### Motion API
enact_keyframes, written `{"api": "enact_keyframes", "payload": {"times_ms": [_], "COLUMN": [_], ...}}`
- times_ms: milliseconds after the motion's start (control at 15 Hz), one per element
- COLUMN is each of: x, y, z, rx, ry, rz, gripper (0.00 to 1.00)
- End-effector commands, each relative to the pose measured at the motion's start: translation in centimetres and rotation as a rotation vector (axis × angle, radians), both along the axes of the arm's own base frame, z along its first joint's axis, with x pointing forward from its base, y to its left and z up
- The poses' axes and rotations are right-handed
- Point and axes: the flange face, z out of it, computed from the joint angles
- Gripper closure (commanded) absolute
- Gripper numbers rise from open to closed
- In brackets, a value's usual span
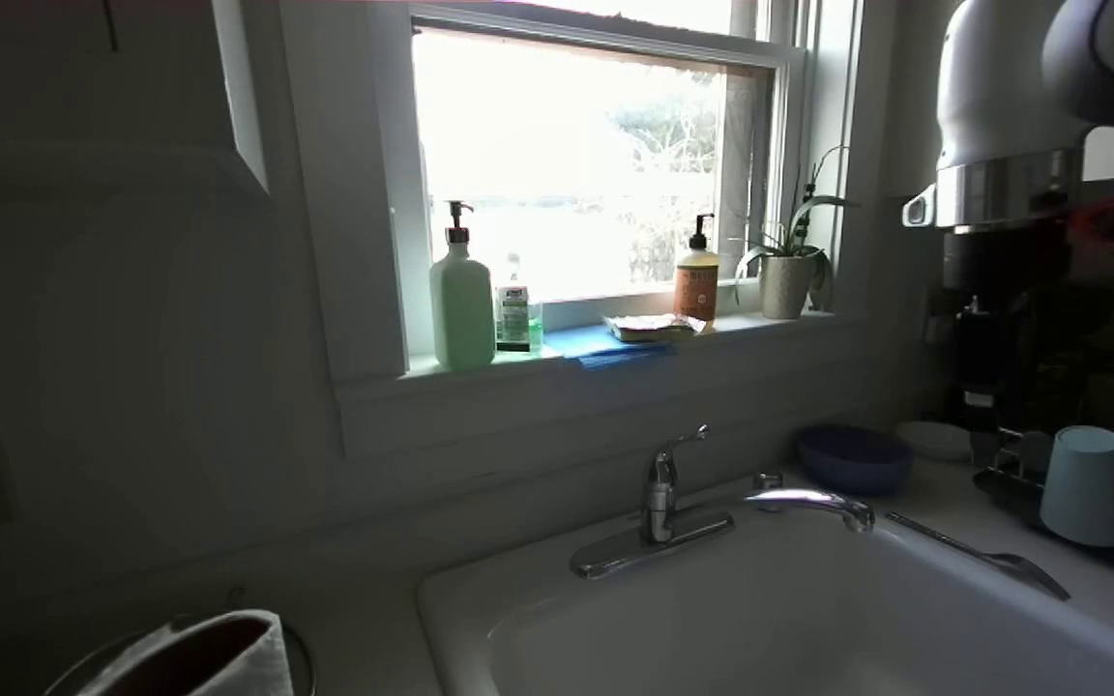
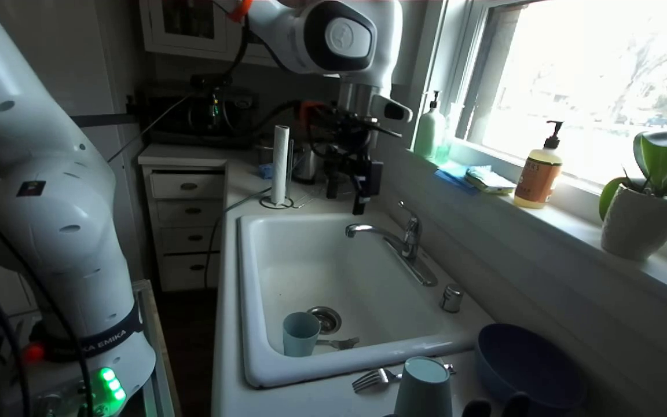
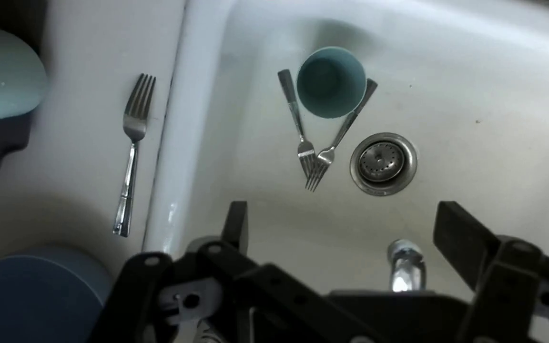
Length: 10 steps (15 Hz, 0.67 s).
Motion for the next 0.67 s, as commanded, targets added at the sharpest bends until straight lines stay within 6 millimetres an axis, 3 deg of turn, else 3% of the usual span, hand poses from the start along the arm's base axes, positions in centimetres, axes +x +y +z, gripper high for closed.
{"api": "enact_keyframes", "payload": {"times_ms": [0,333,467,533,600], "x": [6.0,10.3,11.7,9.7,10.3], "y": [-5.5,-12.1,-14.9,-12.7,-13.8], "z": [-1.2,-1.8,-1.5,-1.9,-1.8], "rx": [0.037,0.099,0.087,0.081,0.076], "ry": [-0.03,-0.101,-0.131,-0.101,-0.111], "rz": [-0.023,-0.006,-0.087,-0.042,-0.06], "gripper": [0.0,0.0,0.0,0.0,0.0]}}
